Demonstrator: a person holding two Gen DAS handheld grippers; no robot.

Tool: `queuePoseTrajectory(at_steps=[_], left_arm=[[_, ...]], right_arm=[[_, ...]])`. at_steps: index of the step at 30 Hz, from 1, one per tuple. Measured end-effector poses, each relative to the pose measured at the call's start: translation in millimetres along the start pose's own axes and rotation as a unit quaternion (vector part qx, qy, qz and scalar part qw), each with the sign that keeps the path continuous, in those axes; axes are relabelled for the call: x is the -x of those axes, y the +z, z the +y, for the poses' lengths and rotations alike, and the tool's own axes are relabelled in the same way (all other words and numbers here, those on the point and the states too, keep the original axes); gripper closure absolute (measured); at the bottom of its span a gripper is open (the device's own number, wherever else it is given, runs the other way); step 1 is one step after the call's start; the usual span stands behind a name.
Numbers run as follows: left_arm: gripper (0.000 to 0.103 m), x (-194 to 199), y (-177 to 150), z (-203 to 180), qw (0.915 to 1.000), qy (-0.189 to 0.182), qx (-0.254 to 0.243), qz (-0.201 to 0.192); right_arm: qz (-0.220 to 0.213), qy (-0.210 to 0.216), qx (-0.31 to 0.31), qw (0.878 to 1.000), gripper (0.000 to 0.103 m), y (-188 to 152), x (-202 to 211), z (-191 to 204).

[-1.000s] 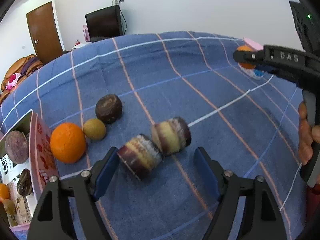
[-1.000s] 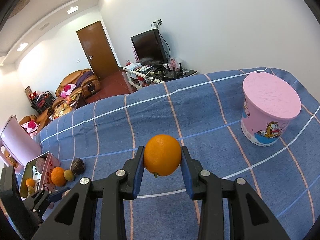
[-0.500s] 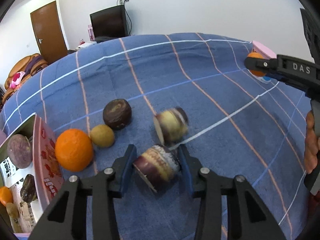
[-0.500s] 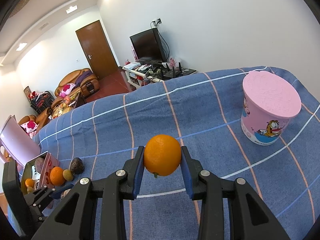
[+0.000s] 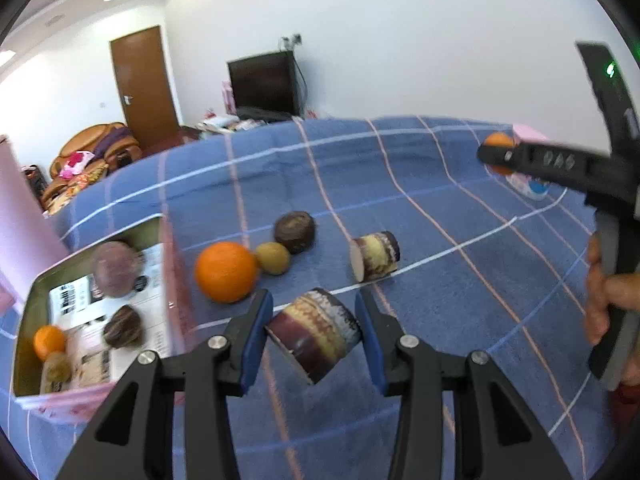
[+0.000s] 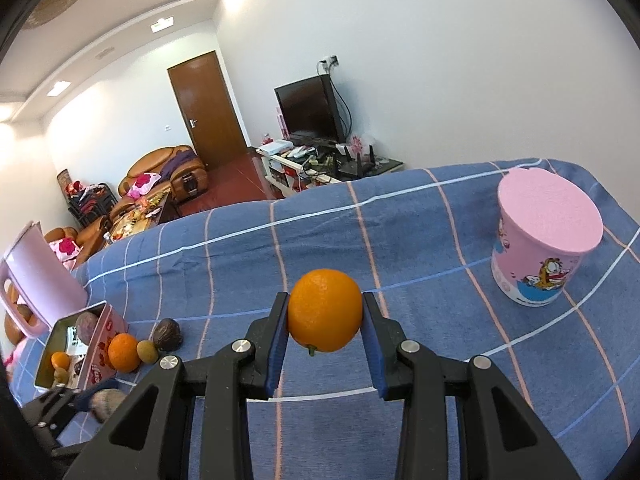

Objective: Organize fruits
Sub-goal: 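Carry the striped slice and the orange over the tin with both tools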

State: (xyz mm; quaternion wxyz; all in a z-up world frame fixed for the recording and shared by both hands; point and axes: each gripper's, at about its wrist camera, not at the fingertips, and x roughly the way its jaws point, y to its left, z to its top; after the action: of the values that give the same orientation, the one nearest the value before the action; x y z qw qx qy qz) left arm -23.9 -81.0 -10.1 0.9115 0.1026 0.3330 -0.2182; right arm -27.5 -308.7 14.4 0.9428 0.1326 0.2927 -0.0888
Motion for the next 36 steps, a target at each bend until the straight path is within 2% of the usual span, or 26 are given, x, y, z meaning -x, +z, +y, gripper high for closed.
queuePoseTrajectory(at_steps=[4,14,17,21,30,36], left_arm=[[0.058,20.5,-4.4,15.2,0.9992,0.001,0.028,-0.028],[0.058,29.4,-5.5,49.4,0.9947,0.079,0.011,-0.065],[0.058,28.7,-4.4,65.6,0.9931,0.091,0.017,-0.071],[0.058,29.3,-4.1,83.8,0.9907,0.106,0.029,-0.080],[0.058,35.9,-4.9,100.7,0.9894,0.103,0.051,-0.089],[0.058,37.7,-7.6,117.7,0.9874,0.117,0.055,-0.092]], right_arm=[[-0.013,0.006,0.021,1.000,0.067,-10.4,1.8,16.6],[-0.051,-0.030,0.075,0.995,0.067,-38.9,15.8,59.2],[-0.069,-0.041,0.088,0.993,0.067,-44.4,25.2,70.5],[-0.065,-0.042,0.080,0.994,0.067,-51.2,31.0,81.2],[-0.068,-0.028,0.088,0.993,0.067,-65.6,36.4,123.1],[-0.064,-0.001,0.108,0.992,0.066,-75.7,34.3,160.6]])
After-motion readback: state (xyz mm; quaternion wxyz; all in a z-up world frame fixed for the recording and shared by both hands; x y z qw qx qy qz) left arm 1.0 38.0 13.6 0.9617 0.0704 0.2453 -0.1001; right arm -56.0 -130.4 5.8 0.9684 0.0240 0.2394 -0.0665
